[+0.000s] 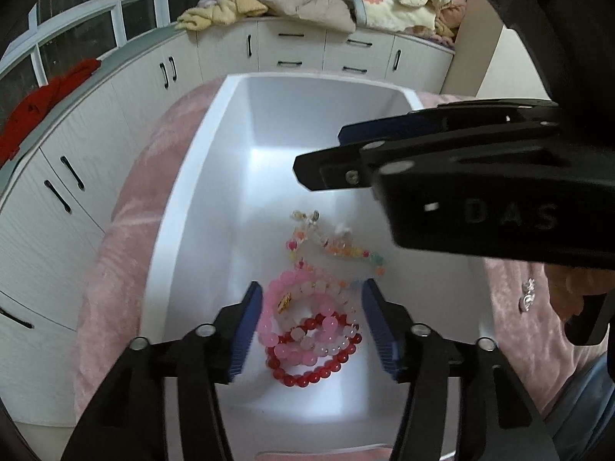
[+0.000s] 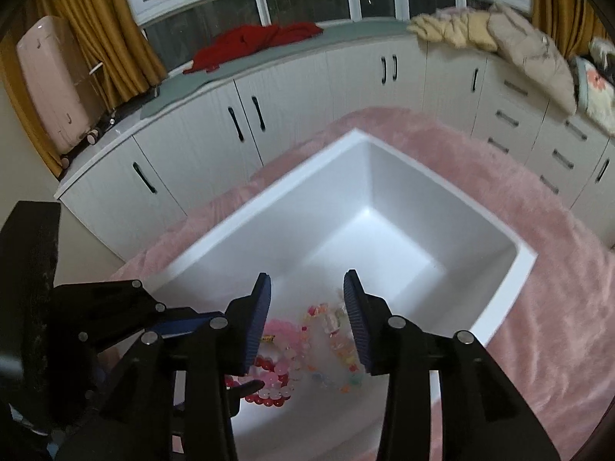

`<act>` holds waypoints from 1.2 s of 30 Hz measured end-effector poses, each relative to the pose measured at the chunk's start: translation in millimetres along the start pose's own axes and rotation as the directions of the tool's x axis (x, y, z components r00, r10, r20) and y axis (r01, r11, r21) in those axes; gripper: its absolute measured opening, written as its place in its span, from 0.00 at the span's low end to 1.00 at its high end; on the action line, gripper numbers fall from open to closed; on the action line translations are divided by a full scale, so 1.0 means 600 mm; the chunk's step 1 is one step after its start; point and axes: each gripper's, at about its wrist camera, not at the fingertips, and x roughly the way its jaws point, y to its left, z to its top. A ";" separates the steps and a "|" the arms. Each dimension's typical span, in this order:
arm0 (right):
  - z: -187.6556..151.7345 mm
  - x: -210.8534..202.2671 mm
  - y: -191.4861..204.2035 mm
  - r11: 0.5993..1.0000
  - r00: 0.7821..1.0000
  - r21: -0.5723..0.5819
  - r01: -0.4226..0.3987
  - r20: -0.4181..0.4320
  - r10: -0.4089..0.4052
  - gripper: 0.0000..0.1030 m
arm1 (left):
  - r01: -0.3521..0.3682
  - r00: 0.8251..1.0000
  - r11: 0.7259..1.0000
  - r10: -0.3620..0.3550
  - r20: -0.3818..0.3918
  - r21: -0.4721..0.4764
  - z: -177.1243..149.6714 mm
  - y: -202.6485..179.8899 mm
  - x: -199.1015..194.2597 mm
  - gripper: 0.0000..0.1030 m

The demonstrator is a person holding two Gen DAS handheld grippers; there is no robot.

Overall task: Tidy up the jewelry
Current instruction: 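Carry both bracelets into the white tray and open both grippers, then move both grippers back over the silver earrings on the bed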

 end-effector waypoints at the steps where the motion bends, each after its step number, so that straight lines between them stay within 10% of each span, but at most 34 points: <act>1: 0.003 -0.010 0.002 1.000 1.000 -0.008 0.006 0.013 -0.006 0.42 | -0.001 1.000 1.000 0.001 0.009 -0.001 0.001 -0.001 -0.006 0.61; 16: -0.013 -0.243 -0.068 0.992 0.961 0.024 0.126 0.245 -0.128 0.73 | 0.002 0.984 0.996 -0.017 0.177 0.085 0.043 -0.079 -0.112 0.90; 36: -0.237 -0.348 -0.188 0.954 0.932 0.023 0.299 0.208 -0.297 0.86 | 0.138 0.969 0.965 -0.178 0.172 0.223 0.030 -0.249 -0.097 0.92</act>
